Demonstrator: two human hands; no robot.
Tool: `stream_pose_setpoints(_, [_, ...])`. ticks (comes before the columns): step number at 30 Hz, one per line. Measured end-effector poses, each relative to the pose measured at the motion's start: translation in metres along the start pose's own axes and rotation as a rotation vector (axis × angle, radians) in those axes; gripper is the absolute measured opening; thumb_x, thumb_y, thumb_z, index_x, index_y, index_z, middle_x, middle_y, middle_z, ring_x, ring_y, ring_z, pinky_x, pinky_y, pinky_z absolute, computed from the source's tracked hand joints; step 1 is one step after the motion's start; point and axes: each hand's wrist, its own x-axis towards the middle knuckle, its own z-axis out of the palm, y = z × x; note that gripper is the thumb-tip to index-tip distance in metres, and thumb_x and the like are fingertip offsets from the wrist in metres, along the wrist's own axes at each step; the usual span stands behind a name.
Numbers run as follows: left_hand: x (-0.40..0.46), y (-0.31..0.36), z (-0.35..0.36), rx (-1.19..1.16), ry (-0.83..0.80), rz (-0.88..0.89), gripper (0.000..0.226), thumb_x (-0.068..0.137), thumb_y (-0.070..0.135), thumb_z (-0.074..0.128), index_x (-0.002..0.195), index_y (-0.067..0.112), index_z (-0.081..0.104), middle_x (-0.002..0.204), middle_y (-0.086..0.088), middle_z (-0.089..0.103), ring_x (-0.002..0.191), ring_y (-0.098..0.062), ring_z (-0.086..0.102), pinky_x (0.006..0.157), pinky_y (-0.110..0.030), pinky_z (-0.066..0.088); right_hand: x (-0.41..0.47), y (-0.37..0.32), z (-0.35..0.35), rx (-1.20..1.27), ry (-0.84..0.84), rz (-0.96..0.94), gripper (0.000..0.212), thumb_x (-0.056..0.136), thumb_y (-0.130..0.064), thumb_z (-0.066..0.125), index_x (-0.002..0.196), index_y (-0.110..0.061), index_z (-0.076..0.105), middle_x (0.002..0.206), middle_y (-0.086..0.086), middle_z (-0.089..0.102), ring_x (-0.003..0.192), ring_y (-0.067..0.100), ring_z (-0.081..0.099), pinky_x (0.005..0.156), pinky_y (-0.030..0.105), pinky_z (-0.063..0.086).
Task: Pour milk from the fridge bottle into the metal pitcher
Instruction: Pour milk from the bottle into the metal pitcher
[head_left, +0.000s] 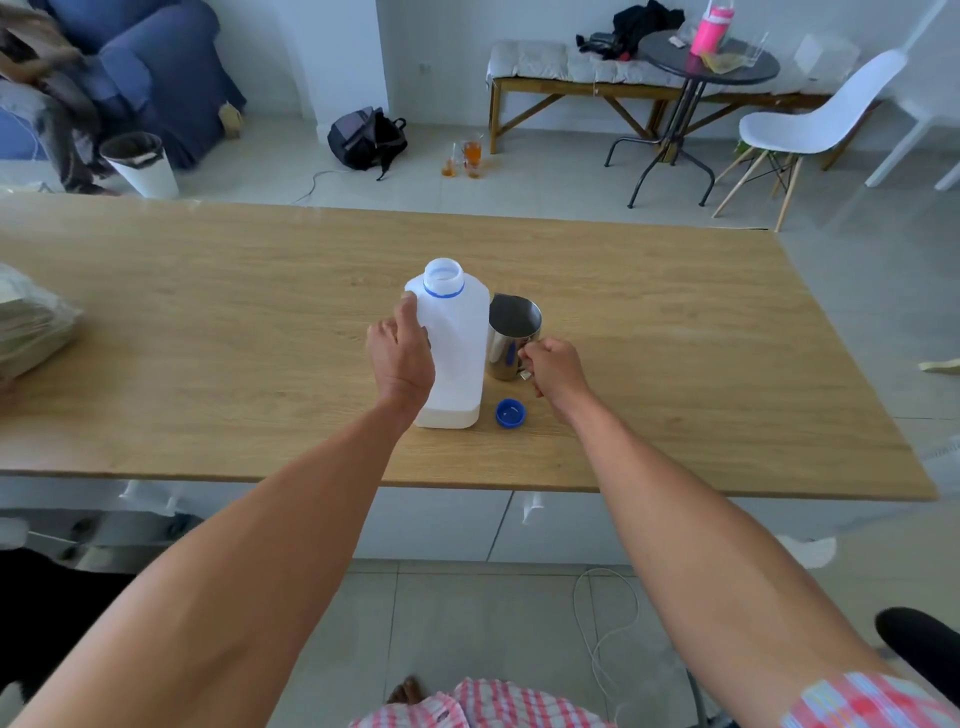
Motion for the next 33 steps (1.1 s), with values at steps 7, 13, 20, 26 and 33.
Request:
stream_pose_setpoints(7, [0.015,0.027,0.004,0.303,-0.108,0.186,0.046,0.096,0.036,0.042,0.062,0.009,0.028,0.061,-0.008,0.030,0.059,-0.020,0.029,0.056,-0.035,0.025,-0.008,-0.005,0.004,0.053,0.066,0.085,0.014,0.095,-0.007,0.052,0.090,-0.009,0.065,0.079,0.010,0.056,0.054,0.014,0.040,0.040,0.020,0.026])
stream_pose_setpoints(13, [0.028,0.042,0.015,0.688,-0.272,0.241,0.043,0.097,0.035,0.038,0.061,0.014,0.027,0.059,0.000,0.031,0.057,-0.021,0.031,0.054,-0.032,0.025,-0.012,-0.011,-0.002,0.027,0.056,0.137,0.018,0.093,-0.005,0.052,0.080,-0.010,0.064,0.064,0.005,0.052,0.047,0.016,0.035,0.035,0.018,0.024])
stream_pose_setpoints(20, [0.040,0.038,0.028,0.962,-0.381,0.186,0.043,0.095,0.038,0.037,0.061,0.011,0.038,0.065,-0.006,0.042,0.058,-0.023,0.039,0.053,-0.030,0.030,-0.006,-0.014,-0.005,-0.017,0.058,0.189,0.017,0.093,-0.006,0.055,0.082,-0.010,0.068,0.073,0.008,0.058,0.048,0.017,0.036,0.044,0.025,0.027])
stream_pose_setpoints(26, [0.040,0.031,0.037,1.119,-0.391,0.132,0.043,0.098,0.038,0.037,0.065,0.011,0.044,0.069,-0.007,0.046,0.056,-0.021,0.041,0.052,-0.030,0.030,-0.003,-0.014,-0.005,-0.015,0.068,0.184,0.015,0.091,-0.005,0.056,0.090,-0.011,0.070,0.079,0.009,0.058,0.054,0.017,0.039,0.047,0.026,0.032])
stream_pose_setpoints(33, [0.041,0.021,0.047,1.190,-0.387,0.117,0.042,0.099,0.038,0.039,0.067,0.012,0.047,0.067,-0.005,0.045,0.055,-0.019,0.041,0.051,-0.029,0.030,-0.001,-0.012,-0.005,-0.011,0.073,0.176,0.014,0.093,-0.006,0.057,0.090,-0.011,0.070,0.078,0.007,0.060,0.055,0.016,0.042,0.047,0.026,0.033])
